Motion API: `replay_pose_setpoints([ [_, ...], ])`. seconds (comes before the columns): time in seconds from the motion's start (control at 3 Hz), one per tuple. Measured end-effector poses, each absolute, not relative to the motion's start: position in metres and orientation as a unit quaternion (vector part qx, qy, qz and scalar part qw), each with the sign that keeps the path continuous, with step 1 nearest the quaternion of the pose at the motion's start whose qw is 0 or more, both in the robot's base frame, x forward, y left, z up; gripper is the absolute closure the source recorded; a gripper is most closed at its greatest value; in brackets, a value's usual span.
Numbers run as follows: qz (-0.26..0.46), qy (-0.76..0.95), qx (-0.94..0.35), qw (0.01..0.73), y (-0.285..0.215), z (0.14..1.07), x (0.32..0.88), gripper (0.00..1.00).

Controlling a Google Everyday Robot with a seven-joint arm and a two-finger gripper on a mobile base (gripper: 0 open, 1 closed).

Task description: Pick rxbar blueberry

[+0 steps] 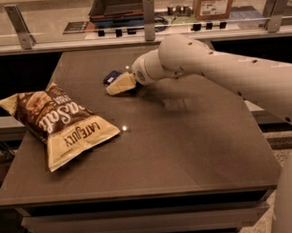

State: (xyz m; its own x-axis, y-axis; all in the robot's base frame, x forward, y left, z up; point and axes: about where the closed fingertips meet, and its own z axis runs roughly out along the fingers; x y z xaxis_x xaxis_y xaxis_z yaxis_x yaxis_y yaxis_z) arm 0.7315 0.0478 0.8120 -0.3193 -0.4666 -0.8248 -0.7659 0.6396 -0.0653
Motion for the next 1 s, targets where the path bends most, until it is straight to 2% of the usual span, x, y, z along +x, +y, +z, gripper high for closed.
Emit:
replay_pose_setpoints([
  [0.33,0.172,0.794,-0.388,0.436,0.0478,0.8151,0.7315,0.87],
  [0.67,0.172,0.794,-0.388,0.435,0.048,0.8207,0.7315,1.0],
  [1.0,0.172,0.794,-0.388,0.435,0.0481,0.8206,0.7315,1.0],
])
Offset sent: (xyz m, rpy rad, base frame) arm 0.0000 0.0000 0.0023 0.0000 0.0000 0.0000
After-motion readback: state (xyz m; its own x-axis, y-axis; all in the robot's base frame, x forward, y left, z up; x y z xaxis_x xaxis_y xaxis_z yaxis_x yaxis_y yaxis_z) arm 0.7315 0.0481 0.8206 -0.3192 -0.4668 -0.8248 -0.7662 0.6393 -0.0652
